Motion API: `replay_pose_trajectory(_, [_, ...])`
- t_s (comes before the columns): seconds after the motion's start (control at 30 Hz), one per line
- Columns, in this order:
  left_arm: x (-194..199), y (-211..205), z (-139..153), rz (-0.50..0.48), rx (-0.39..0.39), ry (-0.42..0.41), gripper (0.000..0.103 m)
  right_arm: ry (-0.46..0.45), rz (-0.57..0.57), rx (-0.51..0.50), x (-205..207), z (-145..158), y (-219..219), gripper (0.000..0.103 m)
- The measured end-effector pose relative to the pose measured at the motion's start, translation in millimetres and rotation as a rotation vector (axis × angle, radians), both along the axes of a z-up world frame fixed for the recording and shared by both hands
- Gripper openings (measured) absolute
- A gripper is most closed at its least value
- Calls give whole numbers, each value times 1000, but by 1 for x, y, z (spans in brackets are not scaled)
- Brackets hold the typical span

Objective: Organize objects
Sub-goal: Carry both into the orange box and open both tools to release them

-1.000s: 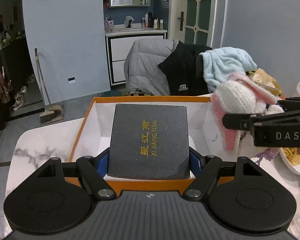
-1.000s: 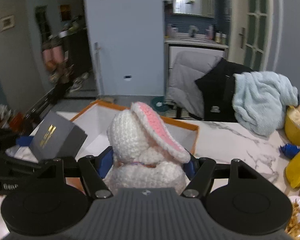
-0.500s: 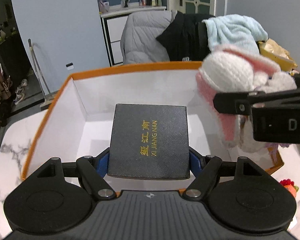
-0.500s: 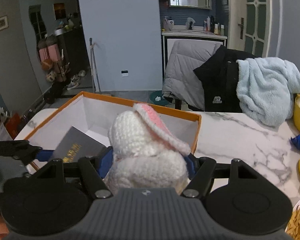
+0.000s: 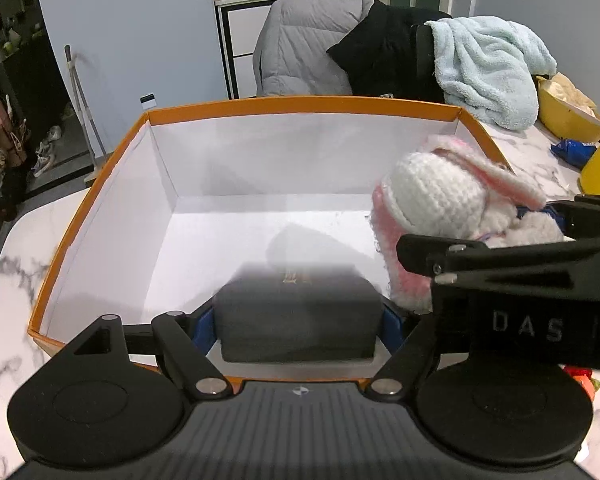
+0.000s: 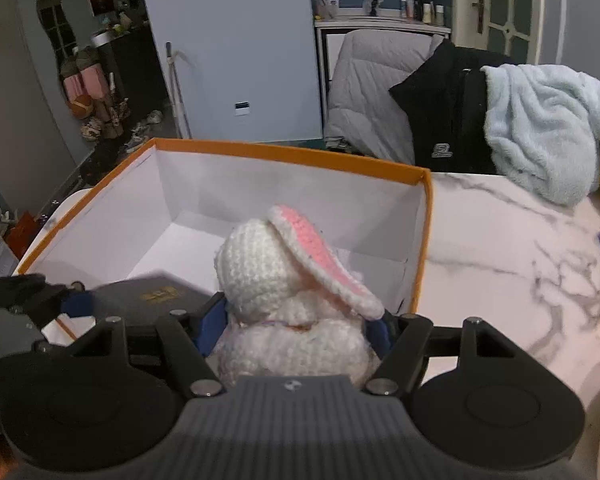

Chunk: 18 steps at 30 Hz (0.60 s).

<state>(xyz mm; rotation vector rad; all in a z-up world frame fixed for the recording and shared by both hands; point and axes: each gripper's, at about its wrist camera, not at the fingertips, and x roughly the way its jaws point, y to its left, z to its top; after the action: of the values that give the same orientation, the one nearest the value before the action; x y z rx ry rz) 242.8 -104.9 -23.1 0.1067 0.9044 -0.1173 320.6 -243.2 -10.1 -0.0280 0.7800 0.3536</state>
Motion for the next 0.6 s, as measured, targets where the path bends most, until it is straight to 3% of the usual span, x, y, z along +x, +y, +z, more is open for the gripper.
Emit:
replay_pose_trajectory(0.3, [-1, 0, 4, 8, 6, -9, 90, 1, -13, 32, -4, 4, 0, 75])
replay_pose_trajectory(0.6, [-15, 10, 31, 12, -37, -58, 90, -62, -51, 87, -17, 30, -12, 76])
